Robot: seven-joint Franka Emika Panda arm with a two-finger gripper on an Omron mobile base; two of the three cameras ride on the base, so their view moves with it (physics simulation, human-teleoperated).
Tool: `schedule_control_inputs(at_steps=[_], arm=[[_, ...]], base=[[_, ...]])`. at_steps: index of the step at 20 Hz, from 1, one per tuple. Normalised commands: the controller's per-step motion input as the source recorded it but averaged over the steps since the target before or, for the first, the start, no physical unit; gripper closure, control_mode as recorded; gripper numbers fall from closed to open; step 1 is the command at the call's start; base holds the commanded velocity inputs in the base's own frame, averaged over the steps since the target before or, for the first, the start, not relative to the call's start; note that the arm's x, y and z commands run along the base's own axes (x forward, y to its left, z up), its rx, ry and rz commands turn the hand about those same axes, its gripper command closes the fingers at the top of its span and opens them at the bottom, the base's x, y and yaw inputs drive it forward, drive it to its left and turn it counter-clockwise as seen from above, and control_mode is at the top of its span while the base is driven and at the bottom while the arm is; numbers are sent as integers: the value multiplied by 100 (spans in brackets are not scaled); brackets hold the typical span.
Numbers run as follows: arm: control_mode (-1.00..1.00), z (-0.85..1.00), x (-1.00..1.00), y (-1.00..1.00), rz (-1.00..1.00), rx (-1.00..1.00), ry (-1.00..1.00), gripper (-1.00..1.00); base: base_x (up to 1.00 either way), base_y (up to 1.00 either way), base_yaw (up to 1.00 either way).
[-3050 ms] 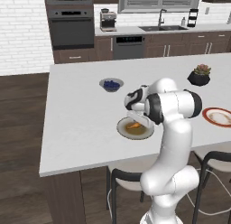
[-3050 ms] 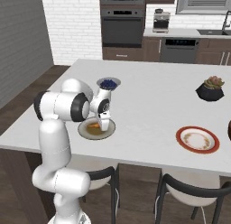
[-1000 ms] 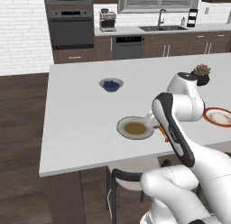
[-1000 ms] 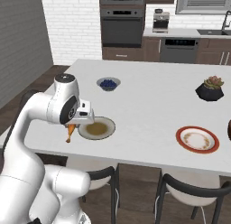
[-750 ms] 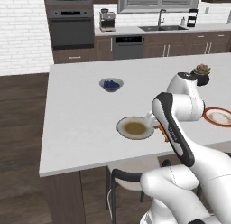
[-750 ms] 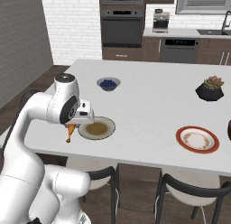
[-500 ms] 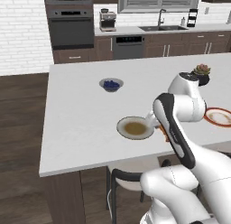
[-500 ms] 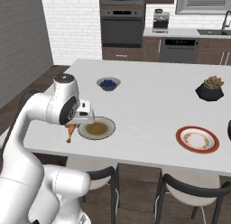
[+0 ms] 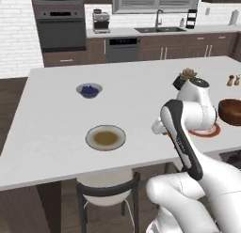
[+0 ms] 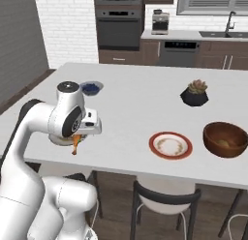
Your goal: Pick the chicken drumstick and potato from their plates and place them in the bowl. Then put the bowl in the fridge.
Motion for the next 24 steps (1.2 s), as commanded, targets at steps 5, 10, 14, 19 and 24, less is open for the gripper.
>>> schedule_control_inputs(at_steps=[5,10,14,19,24], arm=[[100,0,0,0,0,0,0,100],[100,0,0,0,0,0,0,100],[100,0,0,0,0,0,0,100],[100,0,0,0,0,0,0,100],[100,0,0,0,0,0,0,100]], base=[[-3,-95,0],[-1,-99,0],[0,-95,0],[1,-65,0],[14,-26,0]])
